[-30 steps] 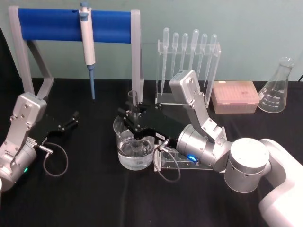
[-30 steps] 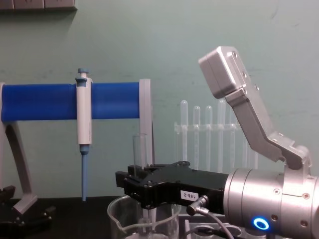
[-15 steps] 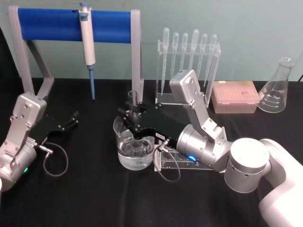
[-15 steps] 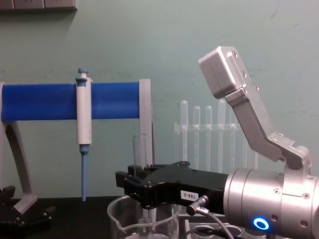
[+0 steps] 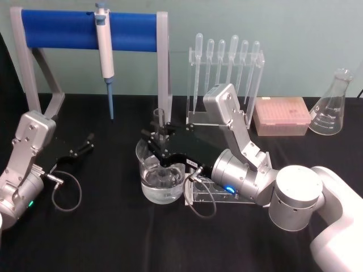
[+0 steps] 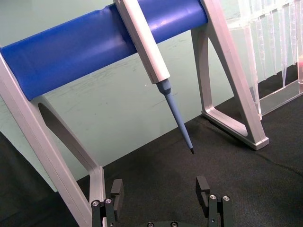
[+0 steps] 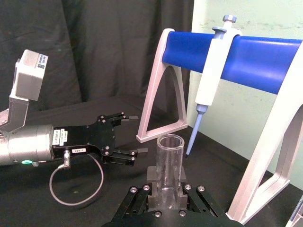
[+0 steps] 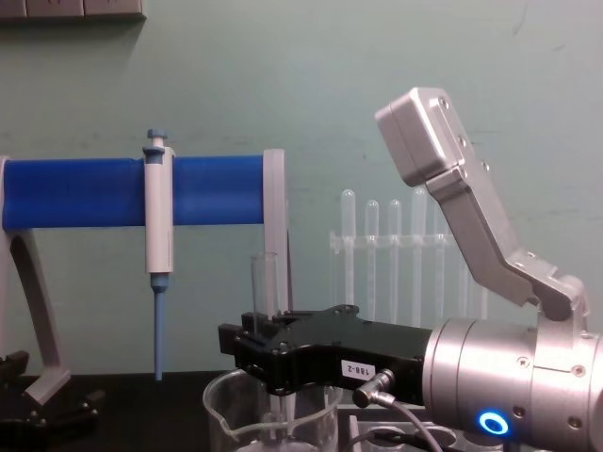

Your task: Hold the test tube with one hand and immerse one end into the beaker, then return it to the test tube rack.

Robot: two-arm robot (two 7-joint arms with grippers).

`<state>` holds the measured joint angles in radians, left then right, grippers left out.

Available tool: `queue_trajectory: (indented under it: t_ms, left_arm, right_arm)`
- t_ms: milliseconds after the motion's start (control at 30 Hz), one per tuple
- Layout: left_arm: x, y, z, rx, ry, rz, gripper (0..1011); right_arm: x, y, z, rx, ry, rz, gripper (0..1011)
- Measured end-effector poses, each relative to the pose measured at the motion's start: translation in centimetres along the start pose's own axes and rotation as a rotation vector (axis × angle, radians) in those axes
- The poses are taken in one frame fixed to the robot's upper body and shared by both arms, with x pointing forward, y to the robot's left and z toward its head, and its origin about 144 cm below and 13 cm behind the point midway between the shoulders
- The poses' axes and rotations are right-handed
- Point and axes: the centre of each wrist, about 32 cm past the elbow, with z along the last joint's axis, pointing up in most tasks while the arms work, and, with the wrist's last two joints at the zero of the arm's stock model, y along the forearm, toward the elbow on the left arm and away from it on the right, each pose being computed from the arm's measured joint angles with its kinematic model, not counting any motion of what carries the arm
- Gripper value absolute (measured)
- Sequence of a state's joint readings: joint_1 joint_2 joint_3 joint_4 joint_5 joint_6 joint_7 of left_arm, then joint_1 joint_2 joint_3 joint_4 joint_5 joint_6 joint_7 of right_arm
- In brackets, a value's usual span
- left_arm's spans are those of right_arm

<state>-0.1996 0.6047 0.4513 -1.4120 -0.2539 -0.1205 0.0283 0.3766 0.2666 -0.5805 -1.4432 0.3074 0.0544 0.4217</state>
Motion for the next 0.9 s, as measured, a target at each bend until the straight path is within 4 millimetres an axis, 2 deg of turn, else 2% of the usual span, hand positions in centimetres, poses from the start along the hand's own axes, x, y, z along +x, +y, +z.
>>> queue_trajectory:
  t_ms: [900]
  left_arm:
    - [0.00,0.00,0.00,0.000,0.000,0.000,1000]
  right_arm:
    - [0.00,0.00,0.00,0.000,0.000,0.000,233]
